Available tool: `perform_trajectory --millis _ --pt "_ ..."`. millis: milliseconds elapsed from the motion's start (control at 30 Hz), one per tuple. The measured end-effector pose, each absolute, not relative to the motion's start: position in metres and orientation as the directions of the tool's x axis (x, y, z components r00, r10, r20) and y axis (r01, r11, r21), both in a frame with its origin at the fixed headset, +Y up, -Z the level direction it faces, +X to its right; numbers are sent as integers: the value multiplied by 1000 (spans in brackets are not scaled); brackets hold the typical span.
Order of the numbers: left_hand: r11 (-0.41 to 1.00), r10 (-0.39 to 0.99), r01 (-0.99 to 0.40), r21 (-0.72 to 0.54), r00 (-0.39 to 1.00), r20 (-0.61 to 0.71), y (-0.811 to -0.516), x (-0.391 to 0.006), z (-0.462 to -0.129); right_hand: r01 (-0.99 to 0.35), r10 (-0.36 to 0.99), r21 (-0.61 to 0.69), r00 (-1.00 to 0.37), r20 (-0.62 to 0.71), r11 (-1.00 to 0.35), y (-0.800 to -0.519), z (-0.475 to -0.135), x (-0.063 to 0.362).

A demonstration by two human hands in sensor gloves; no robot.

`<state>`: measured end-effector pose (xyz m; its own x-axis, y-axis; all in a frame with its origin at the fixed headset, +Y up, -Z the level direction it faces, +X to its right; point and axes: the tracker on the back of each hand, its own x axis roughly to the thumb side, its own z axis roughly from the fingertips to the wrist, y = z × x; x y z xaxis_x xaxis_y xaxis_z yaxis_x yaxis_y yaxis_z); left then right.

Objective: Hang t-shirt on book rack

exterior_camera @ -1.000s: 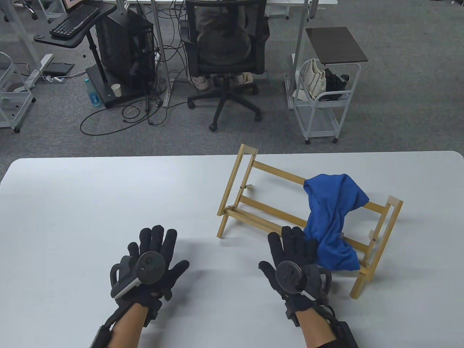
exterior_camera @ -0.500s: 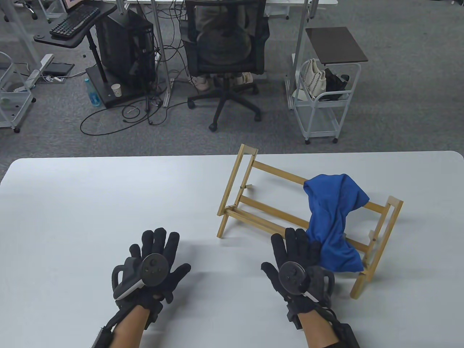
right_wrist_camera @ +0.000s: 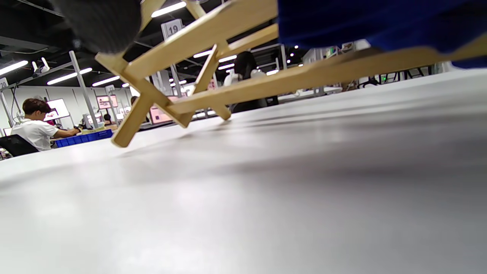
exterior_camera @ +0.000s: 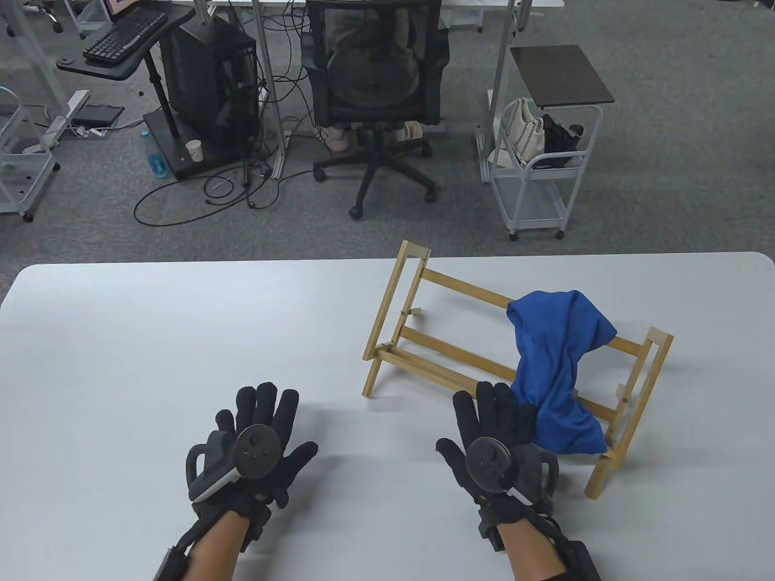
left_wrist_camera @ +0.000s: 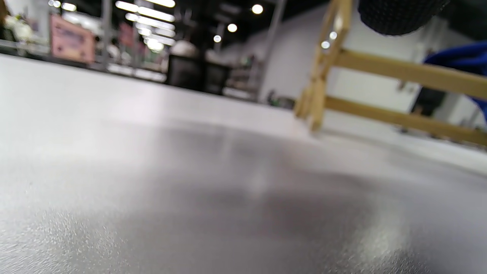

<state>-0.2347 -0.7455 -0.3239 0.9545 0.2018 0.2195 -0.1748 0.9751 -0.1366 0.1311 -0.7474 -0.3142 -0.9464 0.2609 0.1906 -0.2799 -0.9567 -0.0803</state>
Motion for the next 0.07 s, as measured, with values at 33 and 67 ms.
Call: perform_trajectory --millis 33,67 --pt "975 200 -172 -139 955 220 -746 -234 -324 -280 262 -80 -947 189 -957 -747 -314 131" --pt "975 200 -172 -142 955 220 -747 -234 -324 -280 262 -78 -947 187 -957 -747 -314 131"
